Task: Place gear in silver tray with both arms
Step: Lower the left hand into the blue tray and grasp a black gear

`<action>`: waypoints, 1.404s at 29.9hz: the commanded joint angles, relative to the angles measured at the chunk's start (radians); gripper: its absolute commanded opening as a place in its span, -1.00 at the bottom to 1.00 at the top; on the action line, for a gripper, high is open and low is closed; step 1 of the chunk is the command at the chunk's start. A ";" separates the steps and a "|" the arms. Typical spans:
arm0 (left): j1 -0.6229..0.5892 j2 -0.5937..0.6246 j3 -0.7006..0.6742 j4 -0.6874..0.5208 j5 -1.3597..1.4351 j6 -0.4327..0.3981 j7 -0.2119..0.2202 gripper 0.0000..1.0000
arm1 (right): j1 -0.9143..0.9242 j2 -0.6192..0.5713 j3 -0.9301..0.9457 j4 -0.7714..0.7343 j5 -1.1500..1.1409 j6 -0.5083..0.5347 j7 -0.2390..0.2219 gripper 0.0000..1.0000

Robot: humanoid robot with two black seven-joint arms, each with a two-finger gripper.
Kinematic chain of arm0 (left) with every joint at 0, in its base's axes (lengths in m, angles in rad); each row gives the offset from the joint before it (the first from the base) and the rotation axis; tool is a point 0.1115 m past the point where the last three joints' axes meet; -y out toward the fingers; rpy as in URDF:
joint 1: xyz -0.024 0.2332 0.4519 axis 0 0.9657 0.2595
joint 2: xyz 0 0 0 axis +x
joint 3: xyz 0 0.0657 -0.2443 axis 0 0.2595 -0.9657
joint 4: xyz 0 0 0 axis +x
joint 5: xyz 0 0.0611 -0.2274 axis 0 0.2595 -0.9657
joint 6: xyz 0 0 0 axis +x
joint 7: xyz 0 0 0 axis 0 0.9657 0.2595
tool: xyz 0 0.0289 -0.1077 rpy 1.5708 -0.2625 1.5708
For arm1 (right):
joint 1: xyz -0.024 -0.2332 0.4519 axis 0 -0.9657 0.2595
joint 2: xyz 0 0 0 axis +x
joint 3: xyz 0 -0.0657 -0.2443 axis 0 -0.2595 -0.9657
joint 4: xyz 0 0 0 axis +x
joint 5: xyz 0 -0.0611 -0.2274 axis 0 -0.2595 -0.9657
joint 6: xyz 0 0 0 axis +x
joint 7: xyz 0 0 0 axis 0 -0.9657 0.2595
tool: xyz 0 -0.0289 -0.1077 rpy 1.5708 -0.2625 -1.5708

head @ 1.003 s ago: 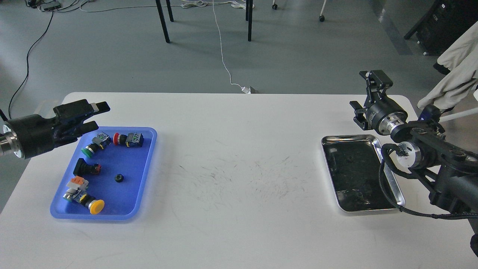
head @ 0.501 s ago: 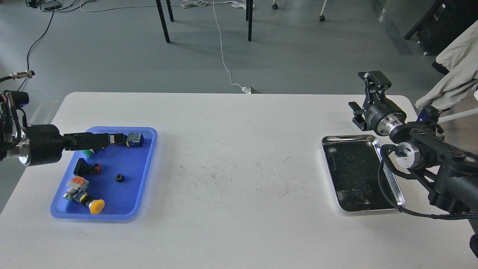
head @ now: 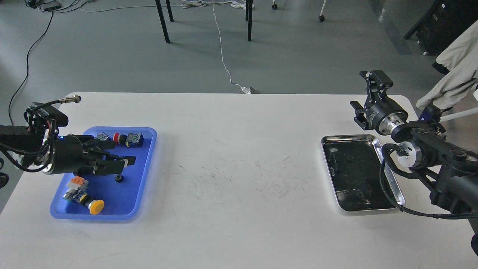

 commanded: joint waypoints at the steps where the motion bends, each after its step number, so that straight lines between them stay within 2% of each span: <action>1: 0.013 -0.031 0.012 0.048 0.029 0.021 0.000 0.81 | -0.001 -0.009 -0.001 0.001 0.000 0.000 0.000 0.97; 5: 0.030 -0.039 0.020 0.078 0.055 0.047 0.000 0.71 | -0.003 -0.015 -0.001 0.002 0.000 0.000 0.000 0.97; 9: 0.088 -0.045 0.019 0.163 0.066 0.093 0.000 0.71 | -0.001 -0.015 -0.001 0.002 0.000 0.000 0.000 0.97; 19: 0.141 -0.062 0.019 0.201 0.075 0.139 0.000 0.66 | -0.001 -0.015 -0.002 0.002 -0.005 0.000 0.000 0.97; 32: 0.141 -0.125 0.020 0.210 0.089 0.141 0.000 0.58 | -0.004 -0.016 -0.002 0.002 -0.005 0.000 0.000 0.97; 40: 0.142 -0.168 0.020 0.227 0.132 0.141 0.000 0.36 | -0.009 -0.023 -0.002 0.001 -0.005 0.000 0.000 0.97; 42: 0.144 -0.169 0.020 0.236 0.132 0.141 0.000 0.36 | -0.010 -0.024 -0.002 -0.001 -0.005 0.002 0.000 0.97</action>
